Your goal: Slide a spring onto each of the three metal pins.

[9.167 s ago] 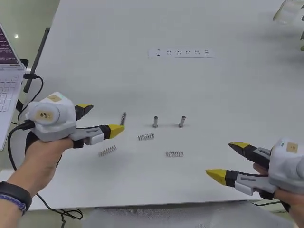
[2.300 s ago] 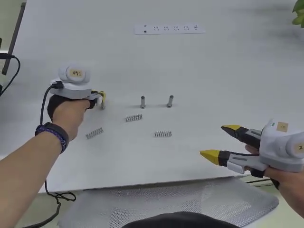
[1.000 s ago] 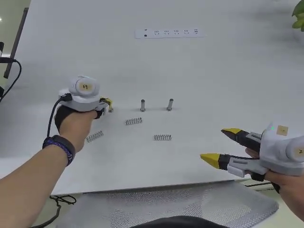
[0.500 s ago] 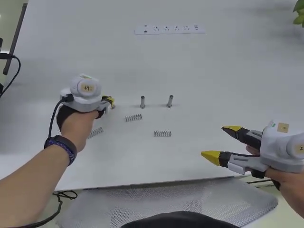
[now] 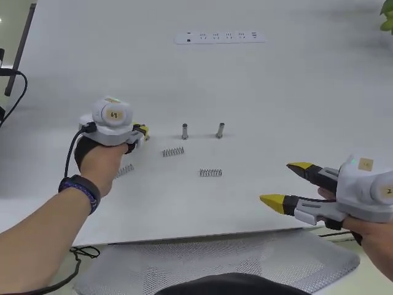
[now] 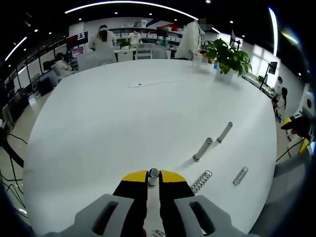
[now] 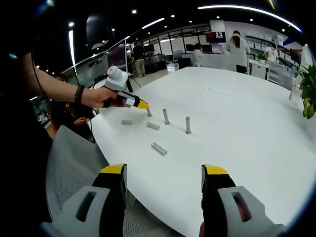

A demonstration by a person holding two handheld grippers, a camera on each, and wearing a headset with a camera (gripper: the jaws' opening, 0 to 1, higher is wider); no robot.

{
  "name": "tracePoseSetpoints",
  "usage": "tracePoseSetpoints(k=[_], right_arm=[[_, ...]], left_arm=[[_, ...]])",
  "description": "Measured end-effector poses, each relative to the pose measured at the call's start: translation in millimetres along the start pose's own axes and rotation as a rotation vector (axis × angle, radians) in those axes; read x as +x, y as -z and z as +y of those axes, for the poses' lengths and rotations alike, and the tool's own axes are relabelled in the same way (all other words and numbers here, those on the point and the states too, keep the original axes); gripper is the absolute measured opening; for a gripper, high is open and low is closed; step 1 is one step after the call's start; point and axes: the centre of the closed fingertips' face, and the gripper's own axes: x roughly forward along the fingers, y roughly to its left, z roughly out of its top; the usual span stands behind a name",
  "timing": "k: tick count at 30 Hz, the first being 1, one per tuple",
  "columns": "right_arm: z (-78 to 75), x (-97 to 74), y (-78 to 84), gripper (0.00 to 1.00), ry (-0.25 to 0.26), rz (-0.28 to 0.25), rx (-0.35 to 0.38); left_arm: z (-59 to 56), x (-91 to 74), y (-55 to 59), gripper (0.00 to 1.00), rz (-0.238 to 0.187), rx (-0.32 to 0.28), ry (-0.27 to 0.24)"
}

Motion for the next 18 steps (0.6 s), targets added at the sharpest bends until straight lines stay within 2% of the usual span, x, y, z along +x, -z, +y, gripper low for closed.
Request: tracePoseSetpoints(k=[18], right_arm=[[2.2, 0.1, -0.5, 0.59, -0.001, 0.004, 0.000]], left_arm=[[-1.9, -0.7, 2.2, 0.00, 0.006, -0.001, 0.003]])
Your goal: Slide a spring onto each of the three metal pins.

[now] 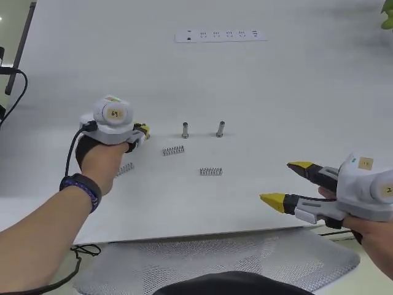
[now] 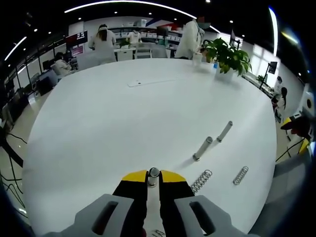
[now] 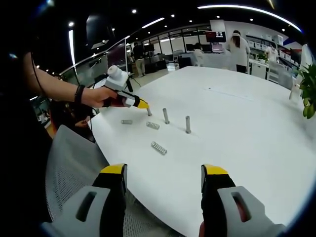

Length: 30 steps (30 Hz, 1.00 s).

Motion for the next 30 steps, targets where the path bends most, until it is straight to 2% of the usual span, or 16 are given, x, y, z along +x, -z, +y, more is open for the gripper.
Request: tracePoseSetpoints(k=[8, 11, 30], right_arm=[[0.9, 0.0, 0.1, 0.59, -0.002, 0.000, 0.000], [1.0, -0.1, 0.0, 0.59, -0.002, 0.000, -0.001], [-0.6, 1.7, -0.1, 0.59, -0.006, -0.006, 0.002]], left_arm=[[-1.6, 0.1, 3.2, 0.01, 0.007, 0.004, 0.001], [-2.5, 0.1, 5.6, 0.04, 0.011, -0.001, 0.004], [-3.6, -7.8, 16.0, 0.10, 0.026, -0.011, 0.016]])
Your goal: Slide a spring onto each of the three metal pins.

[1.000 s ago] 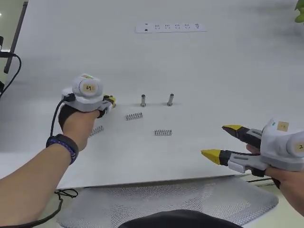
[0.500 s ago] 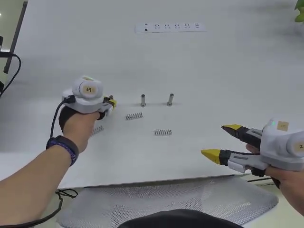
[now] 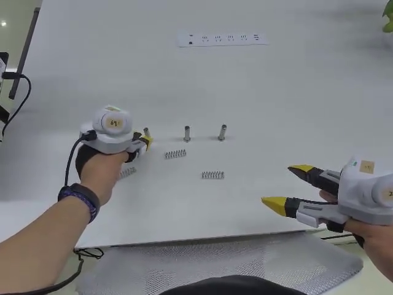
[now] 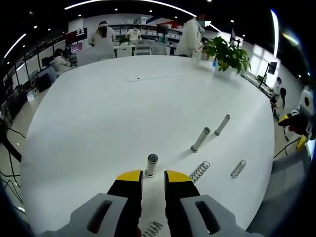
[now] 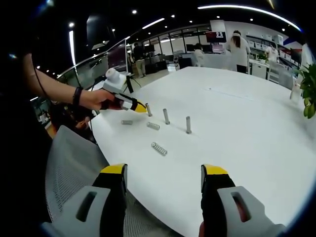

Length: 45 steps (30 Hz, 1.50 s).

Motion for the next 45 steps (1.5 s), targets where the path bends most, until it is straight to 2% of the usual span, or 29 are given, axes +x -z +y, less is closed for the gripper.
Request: tracePoseSetpoints(k=[8, 18, 35, 45], right_arm=[[0.0, 1.0, 1.6, 0.59, -0.005, 0.003, -0.001], [2.2, 2.5, 0.1, 0.59, -0.010, 0.001, -0.004], [4.9, 8.1, -2.9, 0.59, -0.026, 0.004, -0.015], [3.7, 10.9, -1.5, 0.59, -0.036, 0.008, -0.017]], left_arm=[[3.3, -7.7, 12.3, 0.11, 0.012, -0.007, -0.004], [10.9, -21.6, 19.3, 0.12, 0.003, -0.017, -0.015], [19.8, -53.1, 21.0, 0.19, -0.042, -0.016, -0.008], [15.5, -70.9, 25.1, 0.24, -0.064, -0.004, 0.010]])
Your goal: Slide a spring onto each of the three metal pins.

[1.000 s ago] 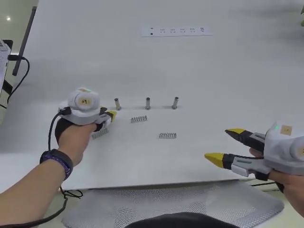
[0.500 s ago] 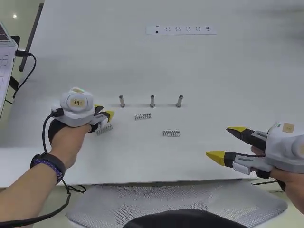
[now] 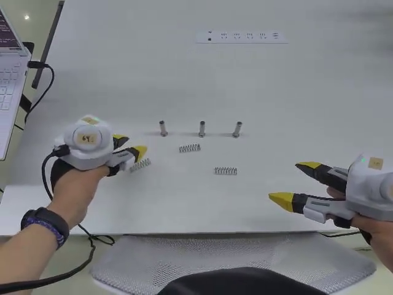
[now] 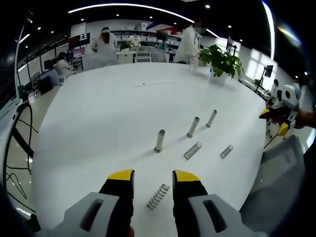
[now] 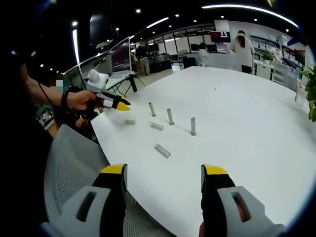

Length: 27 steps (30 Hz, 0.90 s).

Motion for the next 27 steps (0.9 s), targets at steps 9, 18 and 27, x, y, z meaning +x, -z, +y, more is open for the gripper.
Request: tracePoseSetpoints(k=[9, 18, 27], right_arm=[[0.1, 3.3, 0.0, 0.59, -0.008, 0.003, -0.004], [-1.2, 5.2, -0.6, 0.59, -0.011, 0.002, -0.005], [-2.1, 8.2, -3.3, 0.59, -0.016, 0.001, -0.011]], left_arm=[[-2.9, -16.8, -1.7, 0.29, -0.036, 0.002, 0.008], [-0.3, -33.9, -5.2, 0.35, -0.062, 0.011, 0.006], [-3.0, -42.2, -2.1, 0.40, -0.068, 0.010, 0.007]])
